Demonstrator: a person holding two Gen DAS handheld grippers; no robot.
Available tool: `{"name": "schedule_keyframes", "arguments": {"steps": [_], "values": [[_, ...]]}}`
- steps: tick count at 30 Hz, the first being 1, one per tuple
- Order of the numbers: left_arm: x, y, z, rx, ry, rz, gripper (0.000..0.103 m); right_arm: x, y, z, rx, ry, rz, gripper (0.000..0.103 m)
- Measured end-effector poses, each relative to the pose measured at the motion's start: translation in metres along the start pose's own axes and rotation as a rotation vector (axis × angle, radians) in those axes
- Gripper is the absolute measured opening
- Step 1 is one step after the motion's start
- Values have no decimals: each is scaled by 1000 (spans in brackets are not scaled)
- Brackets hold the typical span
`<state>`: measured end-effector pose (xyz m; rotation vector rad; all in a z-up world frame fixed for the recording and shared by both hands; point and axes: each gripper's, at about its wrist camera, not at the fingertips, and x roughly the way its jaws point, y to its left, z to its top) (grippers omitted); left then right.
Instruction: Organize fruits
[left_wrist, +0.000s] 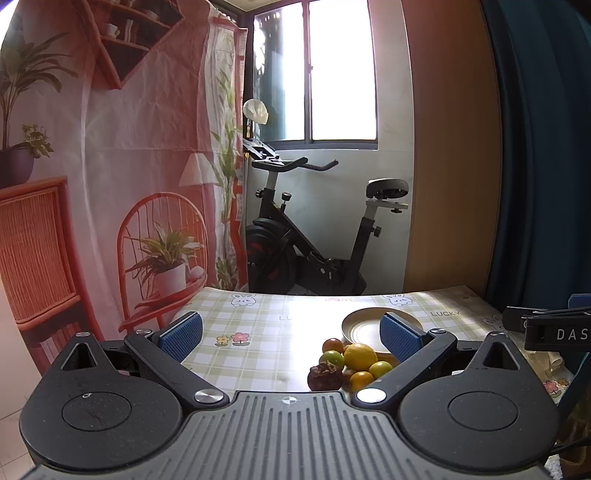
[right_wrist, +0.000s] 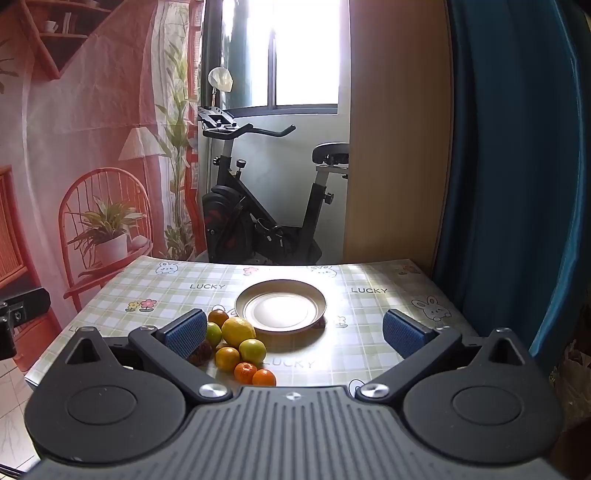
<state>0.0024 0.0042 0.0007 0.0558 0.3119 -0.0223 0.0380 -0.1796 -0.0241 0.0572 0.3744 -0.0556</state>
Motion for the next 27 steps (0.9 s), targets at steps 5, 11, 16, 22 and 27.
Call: {"name": "schedule_keyframes", "arguments": {"steps": [5,11,16,22,27], "values": [[1,1,0,1,1,-1,103,1,-1,0,0,0,-1,103],[1,1,0,1,2,-2,103,1,-1,0,0,1,0,103],[1,0,0,2,1,-2,103,1,-1,0,0,1,0,103],[3,2,-1,1,-1,-4,103,1,-1,0,0,1,0,103],[3,0,0,3,2,-3,103,1,-1,0,1,1,1,103]]}}
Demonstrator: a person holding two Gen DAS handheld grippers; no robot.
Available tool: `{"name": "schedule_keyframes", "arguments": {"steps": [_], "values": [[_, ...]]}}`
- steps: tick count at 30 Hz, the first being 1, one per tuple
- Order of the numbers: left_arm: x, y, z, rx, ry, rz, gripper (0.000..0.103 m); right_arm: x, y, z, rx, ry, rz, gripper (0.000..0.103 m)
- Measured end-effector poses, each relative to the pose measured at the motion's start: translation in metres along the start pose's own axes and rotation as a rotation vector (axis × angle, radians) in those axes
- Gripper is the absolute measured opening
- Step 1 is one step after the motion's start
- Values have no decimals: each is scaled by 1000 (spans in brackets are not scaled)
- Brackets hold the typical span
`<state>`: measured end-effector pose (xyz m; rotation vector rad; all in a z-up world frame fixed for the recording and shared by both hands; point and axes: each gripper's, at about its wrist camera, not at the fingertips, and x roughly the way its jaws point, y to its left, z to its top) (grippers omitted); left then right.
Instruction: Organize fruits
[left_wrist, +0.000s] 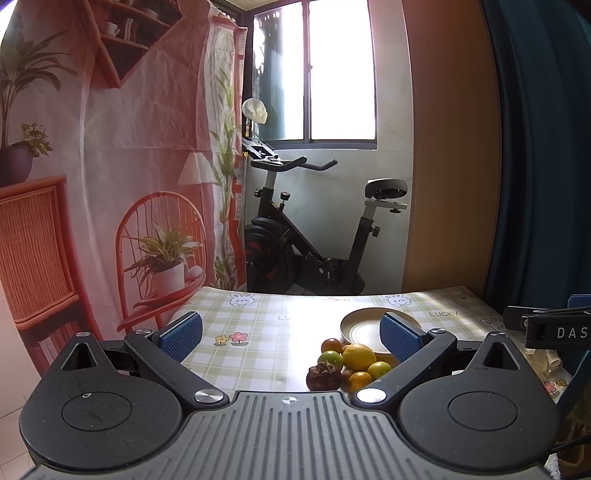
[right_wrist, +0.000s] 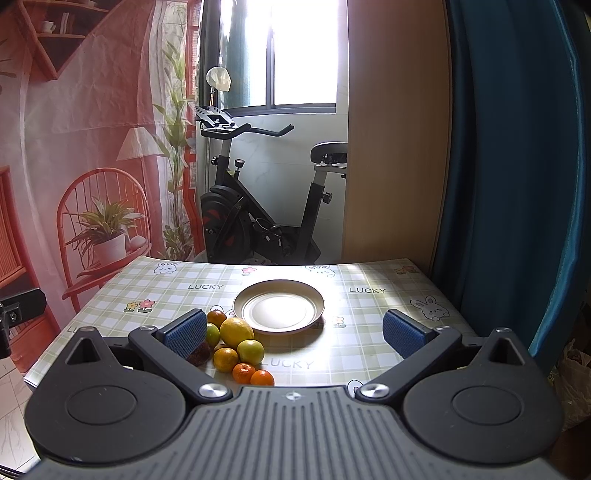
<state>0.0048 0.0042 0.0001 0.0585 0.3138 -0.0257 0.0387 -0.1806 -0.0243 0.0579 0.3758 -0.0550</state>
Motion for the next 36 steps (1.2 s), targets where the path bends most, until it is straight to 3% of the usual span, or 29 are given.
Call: {"name": "schedule_keyframes", "arguments": {"steps": [36], "values": [[0,-2,-1,1,4,-6,103,0,0,0,4,2,0,103]]}}
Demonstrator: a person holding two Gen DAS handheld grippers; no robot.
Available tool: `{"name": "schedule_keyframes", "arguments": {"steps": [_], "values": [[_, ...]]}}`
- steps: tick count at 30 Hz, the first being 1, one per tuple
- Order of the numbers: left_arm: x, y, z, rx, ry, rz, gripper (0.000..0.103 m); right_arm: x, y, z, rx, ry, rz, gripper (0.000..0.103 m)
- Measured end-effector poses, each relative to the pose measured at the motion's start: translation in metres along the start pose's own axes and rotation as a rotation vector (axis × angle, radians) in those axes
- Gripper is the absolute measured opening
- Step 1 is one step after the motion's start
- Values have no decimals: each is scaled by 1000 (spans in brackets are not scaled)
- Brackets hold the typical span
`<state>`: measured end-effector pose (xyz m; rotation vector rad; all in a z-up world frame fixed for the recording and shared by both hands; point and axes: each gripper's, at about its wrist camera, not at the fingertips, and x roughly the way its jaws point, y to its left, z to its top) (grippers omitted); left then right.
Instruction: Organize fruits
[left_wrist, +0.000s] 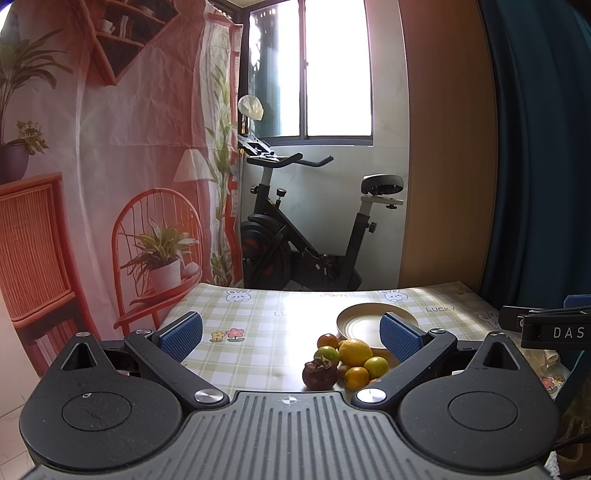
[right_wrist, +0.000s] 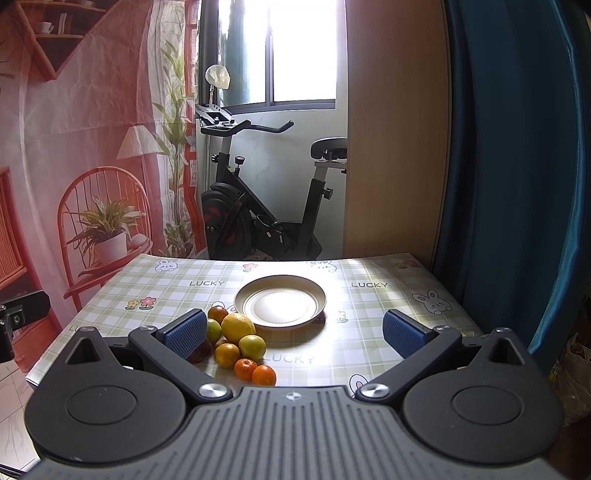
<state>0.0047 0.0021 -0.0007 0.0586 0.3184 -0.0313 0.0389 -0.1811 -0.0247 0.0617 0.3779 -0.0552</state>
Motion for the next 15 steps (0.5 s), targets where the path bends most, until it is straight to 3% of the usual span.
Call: {"name": "schedule_keyframes", "arguments": {"steps": [8,15], "values": [[2,-2,0,3,8,4,103,2,0,-1,3,6,7,103],[15,-3,13,45,-21,54,103,4,-3,1,-13,-21,12,103]]}}
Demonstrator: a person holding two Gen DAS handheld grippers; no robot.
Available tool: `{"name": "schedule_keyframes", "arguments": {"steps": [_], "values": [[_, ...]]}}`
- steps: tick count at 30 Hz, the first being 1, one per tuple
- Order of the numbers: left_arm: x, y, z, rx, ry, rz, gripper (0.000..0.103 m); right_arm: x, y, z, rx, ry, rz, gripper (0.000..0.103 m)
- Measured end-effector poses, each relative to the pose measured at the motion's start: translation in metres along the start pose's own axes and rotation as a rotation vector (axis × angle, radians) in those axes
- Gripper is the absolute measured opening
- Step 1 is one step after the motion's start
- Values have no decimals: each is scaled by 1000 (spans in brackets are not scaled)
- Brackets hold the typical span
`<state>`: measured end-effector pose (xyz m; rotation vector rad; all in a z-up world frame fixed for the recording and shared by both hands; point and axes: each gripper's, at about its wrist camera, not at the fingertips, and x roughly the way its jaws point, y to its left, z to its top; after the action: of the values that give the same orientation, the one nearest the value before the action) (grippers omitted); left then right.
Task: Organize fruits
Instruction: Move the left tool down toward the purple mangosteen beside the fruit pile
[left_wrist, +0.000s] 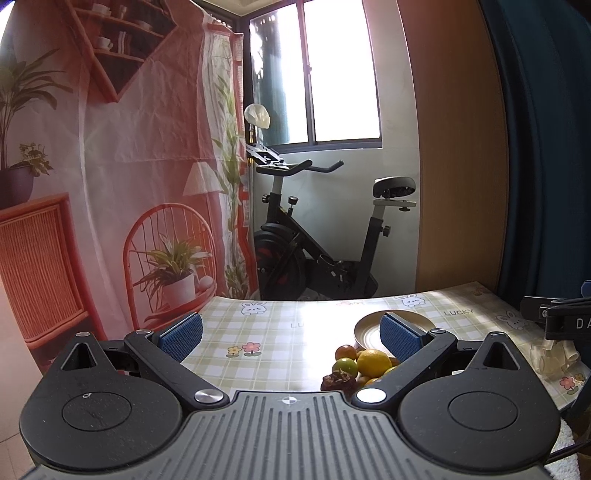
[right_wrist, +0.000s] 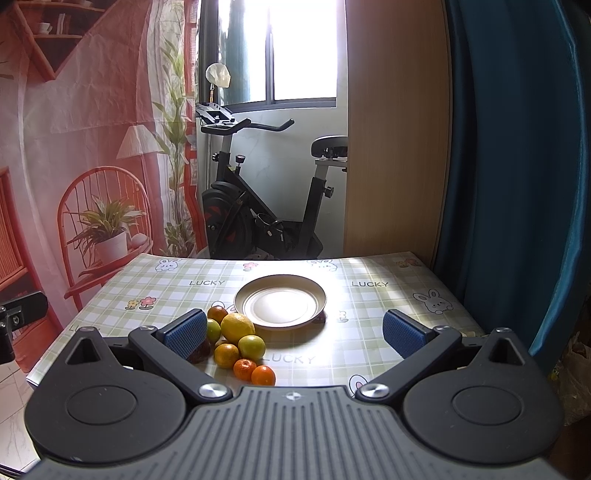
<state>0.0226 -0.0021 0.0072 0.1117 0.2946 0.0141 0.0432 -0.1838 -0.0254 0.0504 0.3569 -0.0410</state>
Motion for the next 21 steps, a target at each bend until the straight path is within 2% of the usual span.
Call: {"name": "schedule_keyframes", "arguments": {"steps": [6,8,14,17,21], "values": [[38,5,18,-23,-30,21,103,22,-15,4,21,-75,14,103],[52,6,21,-48,-34,25,103,38,-20,4,37,-101,43,103],[90,-7,14,-7,-52,18,103,96,-40,6,176,-76,148,103],[106,-12,5,13,-67,4,102,123,-39,2,156,-55,144,103],[125,-7,-7,-28,-81,-51,102,148,-29,-7,96,-30,155,103]]}}
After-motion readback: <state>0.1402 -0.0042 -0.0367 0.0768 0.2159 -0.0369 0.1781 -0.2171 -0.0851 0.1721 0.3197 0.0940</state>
